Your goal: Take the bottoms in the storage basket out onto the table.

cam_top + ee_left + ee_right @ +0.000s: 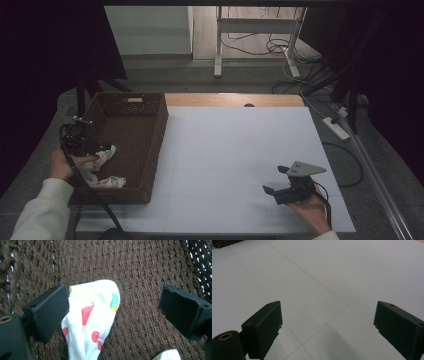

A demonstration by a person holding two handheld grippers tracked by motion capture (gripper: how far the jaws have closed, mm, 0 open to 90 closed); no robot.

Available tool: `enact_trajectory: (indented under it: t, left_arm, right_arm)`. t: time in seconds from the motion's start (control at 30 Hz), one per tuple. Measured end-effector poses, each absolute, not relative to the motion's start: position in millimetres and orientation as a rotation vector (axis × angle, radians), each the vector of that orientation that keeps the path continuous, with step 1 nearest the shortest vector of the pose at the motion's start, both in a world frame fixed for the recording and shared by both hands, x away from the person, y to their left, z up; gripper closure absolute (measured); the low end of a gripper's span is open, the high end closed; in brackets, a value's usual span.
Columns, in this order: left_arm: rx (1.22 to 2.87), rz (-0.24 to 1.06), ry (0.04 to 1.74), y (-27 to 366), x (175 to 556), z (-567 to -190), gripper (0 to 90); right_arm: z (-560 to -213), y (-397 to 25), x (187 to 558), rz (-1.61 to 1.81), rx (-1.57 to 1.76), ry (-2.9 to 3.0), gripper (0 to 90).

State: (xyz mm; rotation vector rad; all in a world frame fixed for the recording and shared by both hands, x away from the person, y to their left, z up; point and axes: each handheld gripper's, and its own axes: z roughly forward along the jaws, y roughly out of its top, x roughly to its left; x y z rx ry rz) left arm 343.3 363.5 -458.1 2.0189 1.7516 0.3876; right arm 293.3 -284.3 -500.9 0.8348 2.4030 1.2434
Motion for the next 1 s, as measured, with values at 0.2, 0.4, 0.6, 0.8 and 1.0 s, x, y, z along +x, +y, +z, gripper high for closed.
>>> enact_trajectory:
  t: [0.2, 0.4, 0.6, 0.8, 1.0]
  left_arm:
    - [2.048, 0.377, 1.769, 362, 347, -461, 9.6]
    - [2.104, 0.398, 1.789, 358, 351, -465, 10.0]
    - [2.132, 0.384, 1.796, 355, 355, -468, 11.6]
    - [2.154, 0.334, 1.787, 352, 359, -473, 13.6]
    - [2.200, 0.324, 1.802, 348, 364, -477, 14.2]
  right_arm:
    - [-501, -284, 293, 1.244, 0.834, 2.404, 8.1]
    - [-502, -283, 293, 1.244, 0.833, 2.409, 8.1]
    - [-502, -283, 293, 1.243, 0.831, 2.412, 8.1]
    - [-502, -283, 293, 1.244, 0.832, 2.414, 8.1]
    - [-503, -283, 294, 1.244, 0.830, 2.415, 8.1]
